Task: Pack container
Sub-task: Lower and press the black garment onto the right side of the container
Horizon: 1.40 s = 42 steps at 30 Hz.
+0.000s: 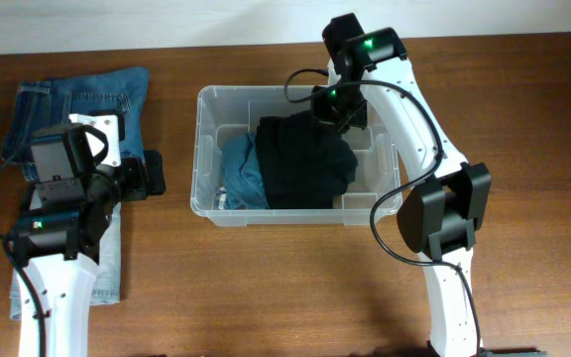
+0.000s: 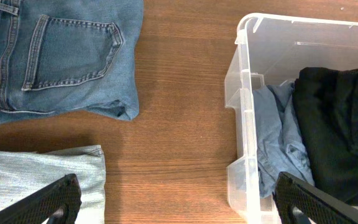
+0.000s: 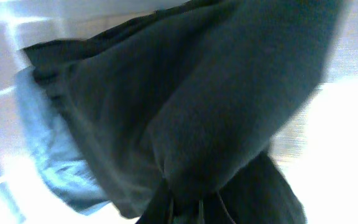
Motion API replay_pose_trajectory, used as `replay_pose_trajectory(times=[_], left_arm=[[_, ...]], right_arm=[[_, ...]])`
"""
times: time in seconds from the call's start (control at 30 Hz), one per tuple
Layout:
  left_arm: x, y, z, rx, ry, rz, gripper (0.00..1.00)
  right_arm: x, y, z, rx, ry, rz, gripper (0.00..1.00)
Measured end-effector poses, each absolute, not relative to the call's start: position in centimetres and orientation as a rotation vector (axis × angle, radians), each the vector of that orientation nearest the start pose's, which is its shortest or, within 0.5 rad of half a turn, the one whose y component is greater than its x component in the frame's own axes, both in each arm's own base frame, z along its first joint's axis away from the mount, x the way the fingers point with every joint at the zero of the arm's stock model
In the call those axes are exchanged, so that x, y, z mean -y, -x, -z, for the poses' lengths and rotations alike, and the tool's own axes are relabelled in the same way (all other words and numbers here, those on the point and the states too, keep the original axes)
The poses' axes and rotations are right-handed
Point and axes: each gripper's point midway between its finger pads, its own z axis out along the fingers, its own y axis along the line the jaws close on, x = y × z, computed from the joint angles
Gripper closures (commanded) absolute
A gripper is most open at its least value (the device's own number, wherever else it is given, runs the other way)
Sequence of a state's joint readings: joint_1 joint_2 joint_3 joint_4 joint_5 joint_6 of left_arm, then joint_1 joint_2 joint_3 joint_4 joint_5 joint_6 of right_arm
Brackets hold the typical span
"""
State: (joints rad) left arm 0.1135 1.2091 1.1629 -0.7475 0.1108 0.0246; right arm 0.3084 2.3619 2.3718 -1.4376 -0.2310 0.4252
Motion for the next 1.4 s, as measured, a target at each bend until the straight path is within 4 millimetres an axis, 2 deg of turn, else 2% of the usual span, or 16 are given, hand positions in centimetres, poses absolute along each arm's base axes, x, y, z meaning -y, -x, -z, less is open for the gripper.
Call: replay_pose_trajectory(times=[0.27, 0.43, 0.5, 0.6, 0.63, 0.7, 0.73, 0.77, 0.9, 0.97, 1.03, 1.2, 1.3, 1.4], left_arm=[[-2.0, -34.6, -23.5, -2.359, 0.051, 0.064, 0.01], [-2.0, -34.6, -23.5, -2.359, 0.051, 0.064, 0.01], [-2.0, -34.6, -23.5, -2.359, 0.051, 0.064, 0.0], [-2.0, -34.6, -23.5, -2.359, 0.051, 0.064, 0.01], [-2.0, -34.6, -23.5, -2.359, 0.051, 0.064, 0.01], [-2.0, -34.6, -23.5, -2.358, 0.051, 0.064, 0.0], [-2.0, -34.6, -23.5, -2.358, 0.051, 0.064, 0.01], [-2.0, -34.6, -23.5, -2.359, 0.051, 0.064, 0.01], [-2.0, -34.6, -23.5, -2.359, 0.051, 0.064, 0.01], [-2.0, -34.6, -23.5, -2.359, 0.051, 0.064, 0.01], [-2.0, -34.6, -23.5, -2.359, 0.051, 0.064, 0.01], [-2.0, -34.6, -23.5, -2.359, 0.051, 0.064, 0.01], [-2.0, -34.6, -23.5, -2.359, 0.051, 0.064, 0.01], [-2.0, -34.6, -23.5, -2.358, 0.051, 0.064, 0.01]], right_arm=[[-13.8, -46.0, -11.7, -3.036, -0.284, -0.132, 0.96], [-11.3, -45.6, -11.6, -3.055, -0.341, -0.029, 0.96], [-10.6, -45.3, -11.6, -3.063, -0.35, 0.014, 0.95], [-10.2, -45.2, -11.6, -3.063, -0.343, 0.043, 0.88], [-10.2, -45.2, -11.6, -3.064, -0.336, 0.044, 0.83], [-10.2, -45.2, -11.6, -3.069, -0.304, 0.048, 0.42], [-10.2, -45.1, -11.6, -3.07, -0.299, 0.049, 0.34], [-10.2, -45.1, -11.6, -3.072, -0.291, 0.049, 0.34], [-10.3, -45.1, -11.6, -3.078, -0.261, 0.045, 0.36], [-10.3, -45.1, -11.6, -3.078, -0.257, 0.046, 0.42], [-10.3, -45.1, -11.6, -3.079, -0.238, 0.046, 0.49], [-10.7, -45.8, -12.1, -3.051, -0.156, 0.031, 0.74], [-11.2, -46.5, -12.4, -3.018, -0.105, 0.018, 0.77], [-11.7, -46.4, -12.4, -3.017, -0.072, 0.016, 0.78]])
